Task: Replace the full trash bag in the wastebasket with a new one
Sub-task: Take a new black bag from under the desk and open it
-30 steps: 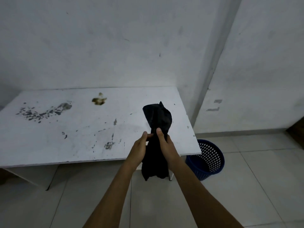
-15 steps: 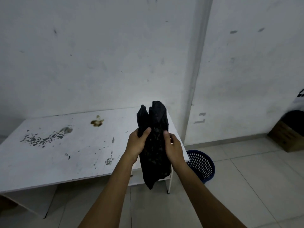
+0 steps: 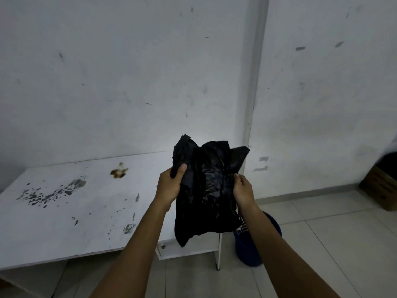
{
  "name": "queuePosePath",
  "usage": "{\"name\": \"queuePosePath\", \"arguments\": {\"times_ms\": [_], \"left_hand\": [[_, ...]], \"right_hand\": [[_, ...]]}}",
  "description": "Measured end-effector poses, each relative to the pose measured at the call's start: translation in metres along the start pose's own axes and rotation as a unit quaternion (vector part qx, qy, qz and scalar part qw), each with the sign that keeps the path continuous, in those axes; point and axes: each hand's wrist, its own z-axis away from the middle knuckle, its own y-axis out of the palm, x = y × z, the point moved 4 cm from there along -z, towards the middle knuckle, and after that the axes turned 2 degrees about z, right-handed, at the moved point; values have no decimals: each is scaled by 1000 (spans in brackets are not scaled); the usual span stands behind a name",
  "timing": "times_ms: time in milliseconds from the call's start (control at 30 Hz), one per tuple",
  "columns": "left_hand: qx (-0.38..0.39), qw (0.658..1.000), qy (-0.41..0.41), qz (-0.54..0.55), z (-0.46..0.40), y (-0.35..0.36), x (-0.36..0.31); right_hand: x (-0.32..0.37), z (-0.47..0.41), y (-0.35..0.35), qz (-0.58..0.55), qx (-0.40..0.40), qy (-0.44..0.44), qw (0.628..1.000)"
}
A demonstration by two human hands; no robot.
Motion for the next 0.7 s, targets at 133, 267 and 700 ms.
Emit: {"name": "queuePosePath", "arguments": {"times_ms": [133,267,700], "left_hand": [[-7,1000,11,-21,-25,27,-4],[-13,999,20,-28,-43,52,-7],[66,996,-52,-15,-78,112,-21]], "right_hand": [[1,-52,-17,-6,40,71,997],[17,-81,-26,109,8,-12,994],[77,-99,14,62,233,-65,968]]}}
